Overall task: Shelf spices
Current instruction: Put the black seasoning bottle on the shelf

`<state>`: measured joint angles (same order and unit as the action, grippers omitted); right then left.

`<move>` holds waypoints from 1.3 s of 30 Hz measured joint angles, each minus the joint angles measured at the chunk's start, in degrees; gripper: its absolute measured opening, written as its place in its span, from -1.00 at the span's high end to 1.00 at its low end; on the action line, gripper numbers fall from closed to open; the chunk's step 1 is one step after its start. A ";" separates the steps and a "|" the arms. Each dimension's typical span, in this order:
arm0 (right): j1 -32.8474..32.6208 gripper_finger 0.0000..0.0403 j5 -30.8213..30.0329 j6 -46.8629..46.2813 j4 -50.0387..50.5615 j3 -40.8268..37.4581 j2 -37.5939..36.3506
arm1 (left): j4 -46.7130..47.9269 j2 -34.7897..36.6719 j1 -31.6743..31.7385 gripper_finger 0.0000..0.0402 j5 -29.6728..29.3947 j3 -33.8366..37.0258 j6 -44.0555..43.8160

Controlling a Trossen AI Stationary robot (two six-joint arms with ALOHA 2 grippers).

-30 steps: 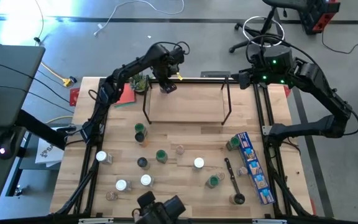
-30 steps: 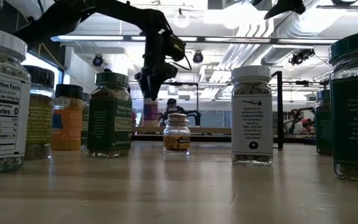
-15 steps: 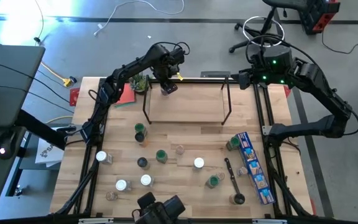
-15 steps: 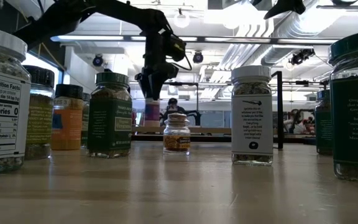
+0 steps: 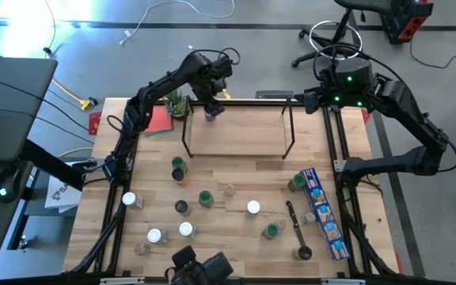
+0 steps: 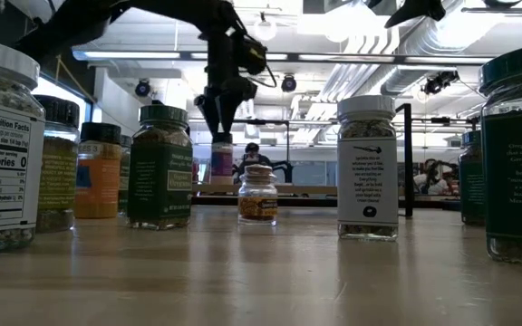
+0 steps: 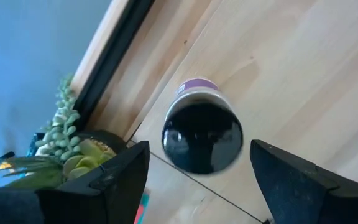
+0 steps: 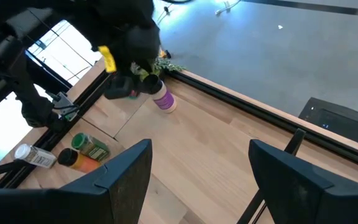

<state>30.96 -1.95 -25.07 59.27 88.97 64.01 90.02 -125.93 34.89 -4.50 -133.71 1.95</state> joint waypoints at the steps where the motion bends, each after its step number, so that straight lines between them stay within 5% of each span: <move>1: 0.00 -0.31 0.00 0.03 0.00 0.00 0.00 | -0.02 0.91 -0.23 -0.36 -0.05 0.00 -0.22; 6: 0.00 -0.31 0.02 0.71 -0.75 0.00 0.00 | 0.00 7.95 -3.60 -0.34 1.29 0.00 -3.56; 13: 0.00 -0.31 0.02 1.83 -3.43 0.00 0.00 | 0.02 22.08 -17.07 -0.27 0.08 0.00 -1.39; 17: 0.00 -0.31 0.17 4.15 -6.74 0.00 0.00 | -0.25 29.21 -23.77 -0.26 1.87 1.35 -9.66; 29: 0.00 -0.31 0.41 8.83 -10.58 0.00 0.00 | -0.96 46.03 -41.56 -0.25 1.26 38.60 -38.50; 39: 0.01 -0.31 0.92 8.49 -10.47 0.00 0.00 | -18.82 50.83 -43.24 -0.27 9.04 67.44 -67.58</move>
<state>30.97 -1.04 -16.58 48.80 88.97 64.01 71.19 -75.10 -8.35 4.54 -66.27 -65.63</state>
